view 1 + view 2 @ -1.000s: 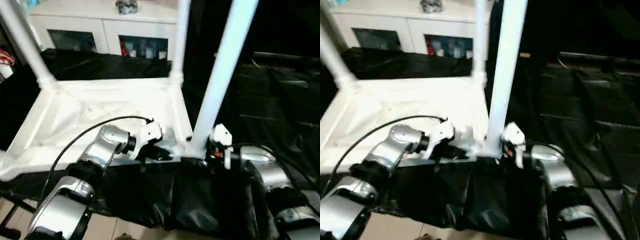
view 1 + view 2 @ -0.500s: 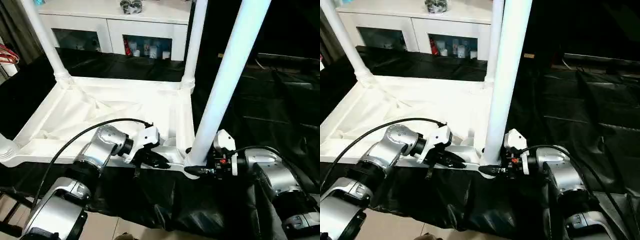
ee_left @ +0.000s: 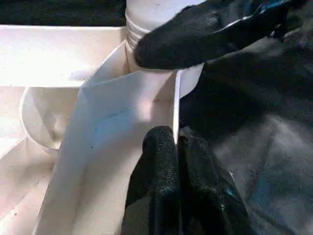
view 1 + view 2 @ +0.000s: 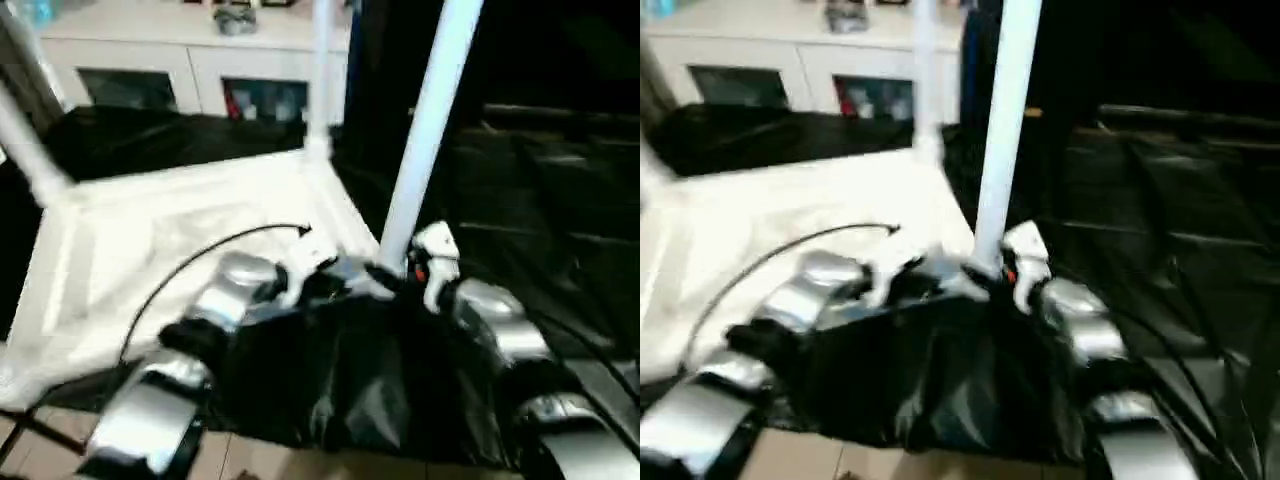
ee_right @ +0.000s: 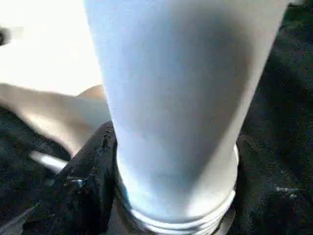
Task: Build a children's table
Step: Rotate leg to tighten
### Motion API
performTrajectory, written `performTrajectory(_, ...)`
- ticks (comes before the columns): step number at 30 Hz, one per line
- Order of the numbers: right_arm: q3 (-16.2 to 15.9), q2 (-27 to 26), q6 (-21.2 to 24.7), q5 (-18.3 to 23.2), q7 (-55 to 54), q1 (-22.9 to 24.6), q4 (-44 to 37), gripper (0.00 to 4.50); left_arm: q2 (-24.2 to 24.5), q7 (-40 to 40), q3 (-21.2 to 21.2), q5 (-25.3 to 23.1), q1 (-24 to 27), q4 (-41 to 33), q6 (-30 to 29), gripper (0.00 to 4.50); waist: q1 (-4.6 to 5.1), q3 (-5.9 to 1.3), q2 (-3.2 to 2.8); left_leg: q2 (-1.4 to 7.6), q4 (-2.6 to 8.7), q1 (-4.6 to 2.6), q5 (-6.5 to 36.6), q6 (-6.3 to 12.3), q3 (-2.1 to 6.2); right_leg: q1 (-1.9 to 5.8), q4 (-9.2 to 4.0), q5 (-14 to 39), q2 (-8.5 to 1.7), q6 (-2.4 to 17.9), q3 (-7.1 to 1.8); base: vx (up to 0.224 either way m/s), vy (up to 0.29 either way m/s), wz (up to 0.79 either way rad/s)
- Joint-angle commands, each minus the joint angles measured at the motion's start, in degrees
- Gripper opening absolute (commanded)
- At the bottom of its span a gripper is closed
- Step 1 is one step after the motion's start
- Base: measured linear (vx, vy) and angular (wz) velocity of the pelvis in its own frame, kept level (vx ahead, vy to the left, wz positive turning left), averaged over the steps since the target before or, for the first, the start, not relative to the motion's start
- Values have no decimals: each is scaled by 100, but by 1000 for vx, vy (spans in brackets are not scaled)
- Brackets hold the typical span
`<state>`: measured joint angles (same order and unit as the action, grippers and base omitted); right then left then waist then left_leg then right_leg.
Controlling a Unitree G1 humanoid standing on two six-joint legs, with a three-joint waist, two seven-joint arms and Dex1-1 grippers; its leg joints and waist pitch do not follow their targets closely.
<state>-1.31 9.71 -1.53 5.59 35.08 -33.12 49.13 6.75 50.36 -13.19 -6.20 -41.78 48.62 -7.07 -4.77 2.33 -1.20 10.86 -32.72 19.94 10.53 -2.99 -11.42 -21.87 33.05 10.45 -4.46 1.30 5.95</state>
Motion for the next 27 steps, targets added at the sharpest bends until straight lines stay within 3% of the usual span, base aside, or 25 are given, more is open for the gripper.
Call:
performTrajectory(1, -333, -439, 179, -359, -401, -9, 472, 274, -382, -460, 55, 78, -308, -11, 8, 0, 14, -269, 1, 281, 397, -64, 1681, 139, 198, 165, -545, 2538, -520, 826, -309, 0, 0, 0)
performTrajectory(3, -364, -528, 2, -475, -518, -84, 592, 274, -449, -590, 55, 43, -340, 56, 52, 0, 9, -283, 9, 279, 387, -68, 1643, 140, 187, 169, -533, 2348, -522, 882, -316, 0, 0, 0)
performTrajectory(4, -298, -634, -92, -420, -464, -115, 651, 329, -492, -569, 27, 32, -348, 88, 125, 0, 3, -290, 8, 280, 384, -51, 1568, 178, 179, 181, -509, 2143, -522, 935, -327, 0, 0, 0)
performTrajectory(7, -336, -635, -135, -385, -281, -106, 648, 353, -451, -285, -21, 72, -291, -9, 235, 0, -4, -310, 33, 290, 374, -17, 1343, 297, 164, 214, -427, 1573, -512, 1100, -339, 0, 0, 0)
performTrajectory(10, -452, -562, -239, -464, -225, -78, 634, 386, -381, -65, -66, 102, -225, -98, 326, 0, -15, -311, 44, 289, 360, -8, 1217, 373, 154, 222, -408, 1473, -523, 1149, -341, 0, 0, 0)
performTrajectory(17, -532, -215, -723, -496, 543, 32, 538, 392, -36, 747, -197, 231, 28, -378, 474, 0, -59, -330, 41, 307, 338, 12, 926, 550, 129, 250, -335, 1016, -510, 1303, -334, 0, 0, 0)
performTrajectory(21, -582, -40, -828, -383, 1300, 175, 334, 392, 115, 1185, -249, 306, 119, -522, 500, 0, -77, -322, 19, 326, 344, 7, 1033, 574, 128, 250, -335, 1048, -508, 1329, -331, 0, 0, 0)
performTrajectory(24, -817, 310, -685, -159, 2591, 492, -216, 392, 310, 1759, -315, 408, 186, -663, 600, 0, -92, -301, 14, 323, 351, -4, 1243, 595, 123, 252, -385, 1329, -500, 1261, -334, 0, 0, 0)
performTrajectory(27, -1010, 518, -571, -115, 3173, 649, -478, 392, 396, 1961, -331, 408, 190, -694, 606, 0, -126, -300, 11, 342, 364, -17, 1286, 554, 135, 236, -394, 1506, -504, 1214, -335, 0, 0, 0)
